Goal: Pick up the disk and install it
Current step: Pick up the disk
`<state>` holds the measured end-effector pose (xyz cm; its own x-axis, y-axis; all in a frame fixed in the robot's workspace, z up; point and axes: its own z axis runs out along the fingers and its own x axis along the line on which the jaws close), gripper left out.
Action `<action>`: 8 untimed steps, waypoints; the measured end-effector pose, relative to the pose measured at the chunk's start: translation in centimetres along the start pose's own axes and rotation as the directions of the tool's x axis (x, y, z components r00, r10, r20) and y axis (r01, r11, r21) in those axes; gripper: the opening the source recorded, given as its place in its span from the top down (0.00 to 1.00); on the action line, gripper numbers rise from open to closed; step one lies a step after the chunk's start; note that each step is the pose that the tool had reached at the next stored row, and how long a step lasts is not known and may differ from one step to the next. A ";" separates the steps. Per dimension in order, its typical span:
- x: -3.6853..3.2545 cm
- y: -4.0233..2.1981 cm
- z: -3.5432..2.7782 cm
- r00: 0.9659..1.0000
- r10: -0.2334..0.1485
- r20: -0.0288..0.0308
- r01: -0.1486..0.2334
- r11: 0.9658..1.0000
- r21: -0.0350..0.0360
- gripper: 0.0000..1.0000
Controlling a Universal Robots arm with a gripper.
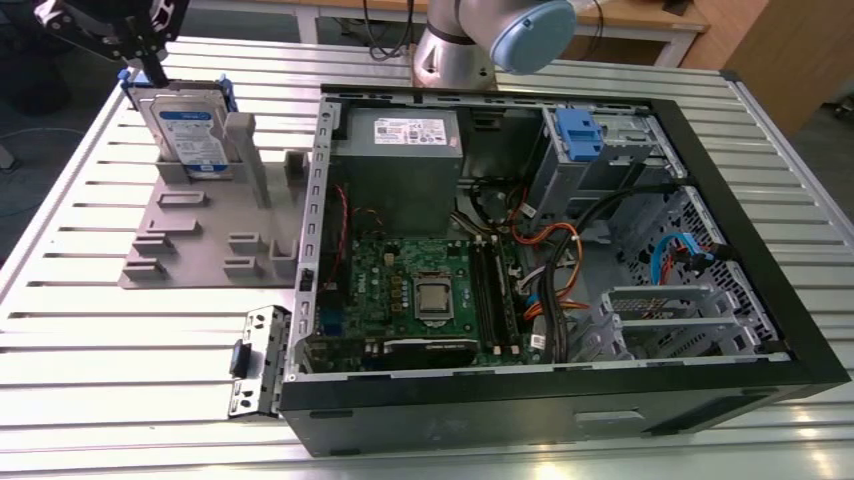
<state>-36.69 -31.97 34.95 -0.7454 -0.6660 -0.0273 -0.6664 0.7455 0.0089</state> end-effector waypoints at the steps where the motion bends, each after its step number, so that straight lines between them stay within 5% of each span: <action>1: 0.00 0.00 0.00 1.000 -0.011 0.000 0.011 1.000 0.000 0.90; 8: 0.00 0.00 0.00 0.996 -0.087 -0.001 0.087 0.996 -0.002 0.90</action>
<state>-36.69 -31.97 34.95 -0.6845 -0.7285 -0.0273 -0.7289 0.6846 0.0089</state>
